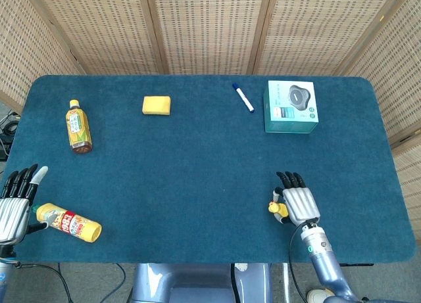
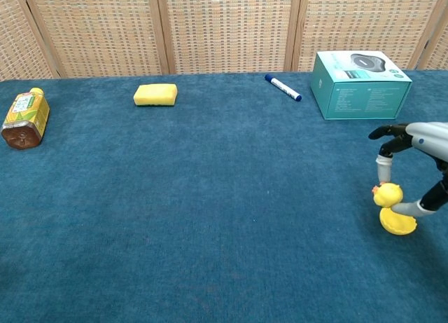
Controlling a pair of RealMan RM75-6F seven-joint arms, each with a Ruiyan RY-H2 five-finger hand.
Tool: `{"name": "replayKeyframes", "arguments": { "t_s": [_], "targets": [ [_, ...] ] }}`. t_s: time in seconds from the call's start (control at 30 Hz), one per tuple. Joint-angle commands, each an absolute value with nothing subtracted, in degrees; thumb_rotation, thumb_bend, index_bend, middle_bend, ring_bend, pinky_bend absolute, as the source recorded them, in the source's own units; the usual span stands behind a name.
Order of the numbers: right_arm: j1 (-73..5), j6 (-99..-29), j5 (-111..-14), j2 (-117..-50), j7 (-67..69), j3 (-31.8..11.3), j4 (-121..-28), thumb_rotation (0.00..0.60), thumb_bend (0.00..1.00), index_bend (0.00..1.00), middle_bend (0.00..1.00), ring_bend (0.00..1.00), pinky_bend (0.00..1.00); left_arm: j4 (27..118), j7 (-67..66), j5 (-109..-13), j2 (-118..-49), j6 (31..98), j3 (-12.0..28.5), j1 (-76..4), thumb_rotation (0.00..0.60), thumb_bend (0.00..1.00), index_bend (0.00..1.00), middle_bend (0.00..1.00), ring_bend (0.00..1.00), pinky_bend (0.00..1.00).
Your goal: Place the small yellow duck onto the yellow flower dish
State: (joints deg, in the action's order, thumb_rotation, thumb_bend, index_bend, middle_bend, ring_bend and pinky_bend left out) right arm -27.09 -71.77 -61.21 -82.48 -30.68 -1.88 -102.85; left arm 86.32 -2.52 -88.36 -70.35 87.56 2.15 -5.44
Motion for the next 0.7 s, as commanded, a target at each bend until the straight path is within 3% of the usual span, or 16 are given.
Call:
{"name": "replayKeyframes", "arguments": {
  "t_s": [0.03, 0.7],
  "targets": [
    [-26.8, -71.5, -61.4, -83.2, -30.6, -1.5, -102.4, 0.600, 0.22, 0.54, 0.08, 0.00, 0.04, 86.3, -2.6, -88.5, -70.4, 87.5, 2.1, -5.5, 0.600, 0.09, 0.00, 0.00, 0.00, 0.00],
    [-26.7, -69.0, -58.7, -85.3, -30.2, -3.2, -98.2, 0.600, 0.22, 0.54, 0.08, 0.00, 0.04, 86.3, -2.5, -88.2, -70.3, 87.5, 2.2, -5.5, 0.600, 0.09, 0.00, 0.00, 0.00, 0.00]
  ]
}}
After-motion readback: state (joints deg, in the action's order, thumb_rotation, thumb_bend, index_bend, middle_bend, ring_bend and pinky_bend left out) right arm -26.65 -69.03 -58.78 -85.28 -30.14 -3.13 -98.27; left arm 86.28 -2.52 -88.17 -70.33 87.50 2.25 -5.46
